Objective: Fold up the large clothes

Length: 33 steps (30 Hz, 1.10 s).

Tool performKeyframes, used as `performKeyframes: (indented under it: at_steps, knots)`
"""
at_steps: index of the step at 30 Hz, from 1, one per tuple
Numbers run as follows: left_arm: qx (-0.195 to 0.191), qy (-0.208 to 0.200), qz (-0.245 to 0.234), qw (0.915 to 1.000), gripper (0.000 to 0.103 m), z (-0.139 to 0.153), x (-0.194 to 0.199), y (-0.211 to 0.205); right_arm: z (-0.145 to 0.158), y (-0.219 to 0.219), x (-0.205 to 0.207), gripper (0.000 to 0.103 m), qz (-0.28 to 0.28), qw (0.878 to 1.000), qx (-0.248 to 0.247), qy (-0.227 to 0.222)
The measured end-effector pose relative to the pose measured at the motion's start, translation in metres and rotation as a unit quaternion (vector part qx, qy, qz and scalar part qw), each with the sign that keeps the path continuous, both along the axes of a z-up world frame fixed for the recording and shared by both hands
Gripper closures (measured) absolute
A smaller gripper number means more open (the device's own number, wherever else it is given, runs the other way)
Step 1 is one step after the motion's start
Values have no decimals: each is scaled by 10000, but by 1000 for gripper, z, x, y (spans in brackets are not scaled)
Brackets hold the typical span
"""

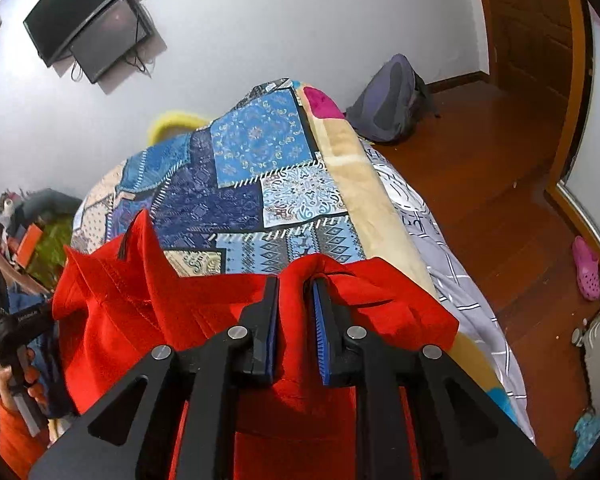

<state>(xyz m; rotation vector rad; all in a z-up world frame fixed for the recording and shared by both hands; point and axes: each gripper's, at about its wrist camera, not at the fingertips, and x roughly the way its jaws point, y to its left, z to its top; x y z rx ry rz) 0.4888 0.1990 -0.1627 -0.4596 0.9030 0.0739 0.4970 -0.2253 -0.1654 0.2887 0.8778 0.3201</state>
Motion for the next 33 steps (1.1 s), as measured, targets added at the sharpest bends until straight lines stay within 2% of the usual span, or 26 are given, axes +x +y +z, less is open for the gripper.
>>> performKeyframes:
  at_steps: [2, 3, 6, 7, 9, 11, 14, 18, 22, 27, 29, 31, 33]
  knots:
    - [171, 20, -46, 9998, 91, 1, -3, -5, 2, 2, 0, 84, 37, 9999, -82, 52]
    - [251, 68, -96, 9996, 83, 2, -4, -8, 4, 3, 1, 81, 54, 9999, -124, 106]
    - [343, 111, -220, 9991, 68, 15, -9, -14, 12, 8, -1, 74, 163, 9992, -300, 183]
    - [475, 38, -215, 9986, 65, 23, -12, -16, 18, 9, -5, 68, 185, 9990, -398, 126]
    - [778, -179, -168, 9967, 50, 42, -21, -22, 31, 10, -15, 59, 133, 9981, -580, -149]
    - [940, -413, -168, 9946, 43, 57, -29, -27, 45, 11, -24, 52, 36, 9967, -672, -461]
    - [1046, -602, -293, 9923, 41, 74, -41, -38, 64, 10, -36, 49, 24, 9962, -498, -718]
    - [1134, -678, -678, 9889, 37, 81, -54, -62, 74, 19, -47, 49, 199, 9963, -399, -732]
    - [1176, -534, -1052, 9860, 33, 63, -63, -92, 61, 42, -53, 48, 618, 9955, -508, -503]
    - [1182, 176, -1345, 9837, 33, 5, -66, -111, 17, 69, -53, 49, 1109, 9893, -938, 97]
    - [1291, 304, -1303, 9826, 33, -12, -72, -109, -2, 68, -56, 48, 1136, 9876, -1047, 280]
    - [1316, 260, -1278, 9827, 31, -20, -80, -104, -11, 58, -60, 44, 1035, 9888, -1040, 271]
    - [1236, 176, -1170, 9853, 22, -20, -90, -97, -12, 46, -63, 38, 949, 9903, -977, 274]
